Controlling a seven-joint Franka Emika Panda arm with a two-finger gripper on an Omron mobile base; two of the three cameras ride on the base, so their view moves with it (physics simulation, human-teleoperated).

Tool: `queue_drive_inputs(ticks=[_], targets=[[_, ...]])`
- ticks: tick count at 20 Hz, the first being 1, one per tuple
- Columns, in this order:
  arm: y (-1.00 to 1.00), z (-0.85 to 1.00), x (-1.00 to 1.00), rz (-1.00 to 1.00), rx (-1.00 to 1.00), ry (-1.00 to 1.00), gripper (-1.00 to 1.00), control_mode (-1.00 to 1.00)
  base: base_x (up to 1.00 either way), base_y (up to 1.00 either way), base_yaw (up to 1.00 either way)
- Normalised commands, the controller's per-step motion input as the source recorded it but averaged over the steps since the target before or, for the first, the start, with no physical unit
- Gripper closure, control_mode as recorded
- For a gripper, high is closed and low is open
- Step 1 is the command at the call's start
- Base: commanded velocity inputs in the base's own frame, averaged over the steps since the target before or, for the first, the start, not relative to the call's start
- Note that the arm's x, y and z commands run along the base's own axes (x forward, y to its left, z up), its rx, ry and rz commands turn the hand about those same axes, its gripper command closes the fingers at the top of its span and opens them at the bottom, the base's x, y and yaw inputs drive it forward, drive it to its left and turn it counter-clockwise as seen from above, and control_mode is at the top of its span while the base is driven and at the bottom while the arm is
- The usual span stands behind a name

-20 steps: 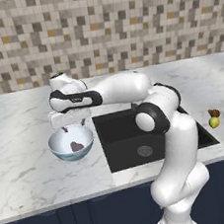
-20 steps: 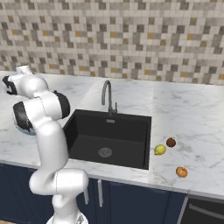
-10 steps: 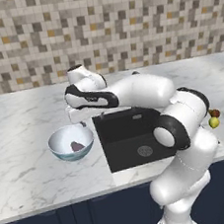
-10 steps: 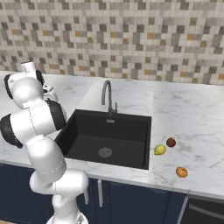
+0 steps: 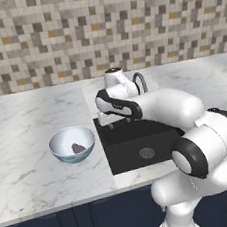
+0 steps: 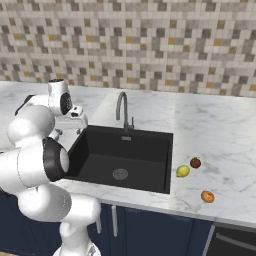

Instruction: There is a mixed pile of frozen fruits and vegetables on the counter. Locate all the frozen vegetables and place the items in a bowl on the counter. Take all the frozen fruits and defrost them in a running sink.

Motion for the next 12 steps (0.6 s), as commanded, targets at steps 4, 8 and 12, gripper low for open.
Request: queue_drive_inputs(ticks=[4, 8, 12], targets=[[-0.85, -0.16, -0.05, 0.01, -0.01, 0.0, -1.0, -1.0, 0.0, 0.0, 0.0], [-0.93, -0.12, 0.0, -0.05, -0.02, 0.01, -1.0, -1.0, 0.0, 0.0, 0.0], [-0.93, -0.13, 0.01, -0.06, -0.02, 0.06, -1.0, -1.0, 0.0, 0.0, 0.0]])
